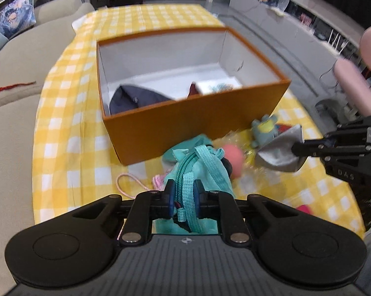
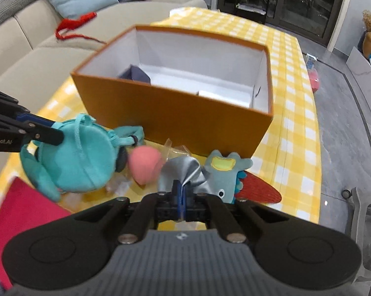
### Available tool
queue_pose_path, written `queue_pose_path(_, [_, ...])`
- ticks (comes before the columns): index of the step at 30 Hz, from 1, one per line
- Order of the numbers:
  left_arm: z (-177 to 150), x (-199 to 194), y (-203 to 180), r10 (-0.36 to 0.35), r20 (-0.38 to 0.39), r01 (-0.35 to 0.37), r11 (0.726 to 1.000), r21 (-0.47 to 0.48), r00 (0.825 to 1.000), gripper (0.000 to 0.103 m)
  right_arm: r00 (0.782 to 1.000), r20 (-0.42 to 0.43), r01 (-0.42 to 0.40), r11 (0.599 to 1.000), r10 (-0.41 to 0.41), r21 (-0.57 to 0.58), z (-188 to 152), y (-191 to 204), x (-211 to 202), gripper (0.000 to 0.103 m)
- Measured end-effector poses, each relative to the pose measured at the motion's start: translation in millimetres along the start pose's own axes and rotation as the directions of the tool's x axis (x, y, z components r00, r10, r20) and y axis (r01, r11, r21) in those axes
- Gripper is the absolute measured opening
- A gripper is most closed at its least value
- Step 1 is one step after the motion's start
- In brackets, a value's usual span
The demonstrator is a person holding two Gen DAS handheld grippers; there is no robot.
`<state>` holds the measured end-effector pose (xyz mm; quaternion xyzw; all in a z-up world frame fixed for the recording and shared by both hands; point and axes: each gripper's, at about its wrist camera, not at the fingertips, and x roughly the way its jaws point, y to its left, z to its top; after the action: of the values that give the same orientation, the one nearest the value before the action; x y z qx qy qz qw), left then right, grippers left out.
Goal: Organize soft objects
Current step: 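Carry teal bag and grey cloth into the orange box and open both grippers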
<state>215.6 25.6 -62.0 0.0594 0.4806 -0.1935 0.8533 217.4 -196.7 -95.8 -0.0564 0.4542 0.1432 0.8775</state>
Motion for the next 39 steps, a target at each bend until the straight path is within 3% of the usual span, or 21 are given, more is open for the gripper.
queue_pose_path(8, [15, -69, -8, 0.034, 0.136, -0.036, 0.999, 0.009, 0.99, 0.017, 0.996, 0.083, -0.042, 0.999, 0.039, 0.028, 10, 4, -65, 0.0])
queue_pose_path(14, [29, -119, -17, 0.065, 0.242, -0.071, 0.997, 0.015, 0.968, 0.017, 0.986, 0.161, -0.051, 0.999, 0.051, 0.001, 22, 10, -114, 0.0])
queue_pose_path(21, [55, -143, -25, 0.079, 0.326, -0.096, 0.995, 0.037, 0.942, 0.017, 0.965, 0.249, -0.083, 0.997, 0.081, -0.005, 56, 8, -153, 0.0])
queue_pose_path(29, [96, -133, -25, 0.089, 0.368, -0.122, 0.99, 0.067, 0.925, 0.017, 0.943, 0.326, -0.049, 0.997, 0.068, -0.068, 111, 15, -154, 0.0])
queue_pose_path(39, [128, -59, -9, 0.117, 0.294, -0.142, 0.988, 0.066, 0.949, 0.016, 0.964, 0.264, 0.0, 0.996, 0.024, -0.089, 161, 7, -75, 0.0])
